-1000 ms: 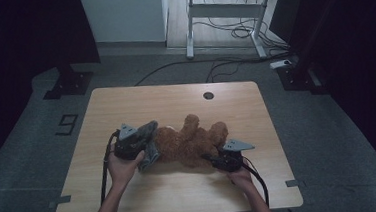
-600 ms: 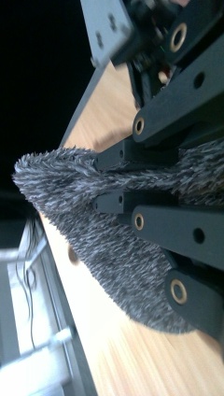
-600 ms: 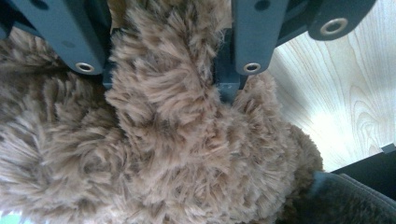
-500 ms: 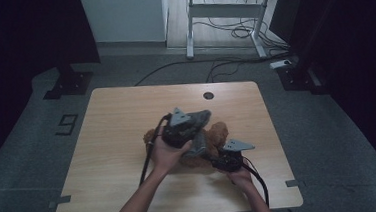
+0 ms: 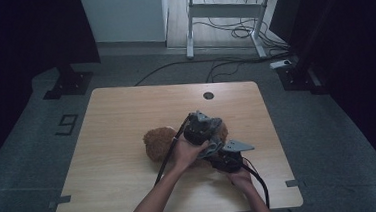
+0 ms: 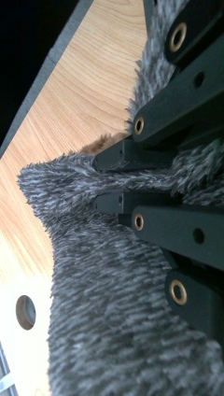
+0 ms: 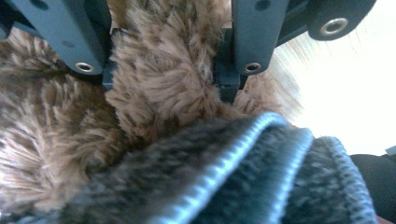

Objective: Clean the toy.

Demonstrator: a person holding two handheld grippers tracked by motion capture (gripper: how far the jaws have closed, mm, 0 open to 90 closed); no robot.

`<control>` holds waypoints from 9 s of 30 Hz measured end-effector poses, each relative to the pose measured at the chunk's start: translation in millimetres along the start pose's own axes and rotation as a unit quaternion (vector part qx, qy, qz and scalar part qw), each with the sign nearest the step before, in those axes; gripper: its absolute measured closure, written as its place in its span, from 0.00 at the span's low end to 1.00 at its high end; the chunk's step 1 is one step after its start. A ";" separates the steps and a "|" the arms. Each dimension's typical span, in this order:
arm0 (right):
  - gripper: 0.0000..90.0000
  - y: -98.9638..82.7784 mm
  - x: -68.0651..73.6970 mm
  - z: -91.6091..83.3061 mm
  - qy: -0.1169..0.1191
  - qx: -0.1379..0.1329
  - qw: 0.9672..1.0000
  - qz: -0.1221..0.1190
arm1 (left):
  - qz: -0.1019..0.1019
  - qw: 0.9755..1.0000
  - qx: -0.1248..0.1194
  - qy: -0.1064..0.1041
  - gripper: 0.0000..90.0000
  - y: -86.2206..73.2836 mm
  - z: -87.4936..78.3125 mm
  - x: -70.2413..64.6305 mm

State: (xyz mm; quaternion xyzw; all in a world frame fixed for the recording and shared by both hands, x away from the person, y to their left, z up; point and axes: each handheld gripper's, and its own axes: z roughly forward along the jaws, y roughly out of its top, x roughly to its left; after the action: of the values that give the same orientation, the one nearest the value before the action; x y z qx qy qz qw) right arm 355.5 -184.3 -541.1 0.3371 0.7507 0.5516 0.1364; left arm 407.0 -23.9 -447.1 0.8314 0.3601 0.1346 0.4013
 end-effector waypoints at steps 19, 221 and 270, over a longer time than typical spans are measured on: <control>0.67 1.8 0.5 0.3 -0.001 0.003 1.000 -0.003 | 0.010 0.998 -0.031 0.056 0.90 -50.2 -74.6 49.8; 0.58 -2.3 0.9 -53.9 0.021 0.024 0.999 0.009 | -0.029 0.998 -0.006 -0.058 0.89 -85.4 -93.9 29.9; 0.57 -10.9 -15.2 -47.7 -0.027 0.009 1.000 -0.001 | -0.022 0.995 -0.028 -0.090 0.91 -40.4 -31.0 2.2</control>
State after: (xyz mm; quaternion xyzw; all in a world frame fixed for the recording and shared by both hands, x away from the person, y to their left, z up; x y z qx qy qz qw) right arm 335.3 -231.2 -536.7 0.3524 0.7517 0.5356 0.1545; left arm 372.8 12.2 -458.3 0.8206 0.3371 0.0602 0.4576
